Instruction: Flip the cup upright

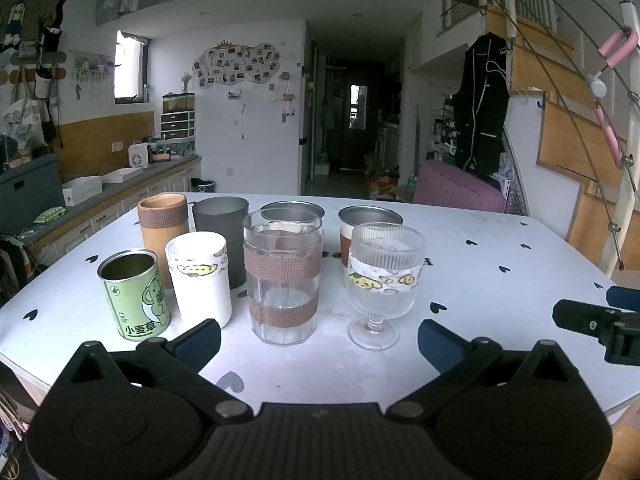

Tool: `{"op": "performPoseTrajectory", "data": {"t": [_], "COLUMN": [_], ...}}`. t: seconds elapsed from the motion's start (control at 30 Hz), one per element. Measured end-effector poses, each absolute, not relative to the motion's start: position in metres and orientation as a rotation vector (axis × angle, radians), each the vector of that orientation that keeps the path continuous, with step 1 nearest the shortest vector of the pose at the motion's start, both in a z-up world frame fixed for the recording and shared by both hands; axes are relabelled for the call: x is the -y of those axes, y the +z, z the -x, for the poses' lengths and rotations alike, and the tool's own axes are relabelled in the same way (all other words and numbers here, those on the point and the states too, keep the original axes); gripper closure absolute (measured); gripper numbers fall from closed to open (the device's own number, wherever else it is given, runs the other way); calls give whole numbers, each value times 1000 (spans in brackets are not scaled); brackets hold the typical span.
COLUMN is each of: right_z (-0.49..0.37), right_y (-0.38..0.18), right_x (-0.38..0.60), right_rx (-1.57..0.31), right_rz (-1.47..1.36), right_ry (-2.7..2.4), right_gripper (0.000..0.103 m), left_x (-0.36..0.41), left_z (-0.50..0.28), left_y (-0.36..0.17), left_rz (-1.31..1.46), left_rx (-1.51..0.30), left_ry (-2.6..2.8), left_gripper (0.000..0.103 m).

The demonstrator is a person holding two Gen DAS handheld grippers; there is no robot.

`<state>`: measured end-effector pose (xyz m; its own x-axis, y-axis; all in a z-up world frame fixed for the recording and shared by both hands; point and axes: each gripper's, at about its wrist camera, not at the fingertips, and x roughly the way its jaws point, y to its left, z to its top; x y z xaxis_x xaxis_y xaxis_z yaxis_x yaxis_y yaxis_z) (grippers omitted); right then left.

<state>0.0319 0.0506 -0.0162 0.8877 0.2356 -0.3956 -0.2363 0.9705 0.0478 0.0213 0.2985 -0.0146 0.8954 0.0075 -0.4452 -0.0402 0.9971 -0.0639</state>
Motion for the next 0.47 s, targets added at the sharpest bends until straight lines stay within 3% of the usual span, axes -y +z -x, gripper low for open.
{"op": "performPoseTrajectory", "data": {"t": [0.47], "right_z": [-32], "right_y": [-16], "right_x": [-50], "right_rx": [-411], "right_rz": [0], "right_ry": [246], "right_gripper": [0], "left_x": [-300], "left_z": [-21], "left_y": [-15], "left_rz": [70], "left_rx": [-463], "left_ry": [27], "left_gripper": [0]}}
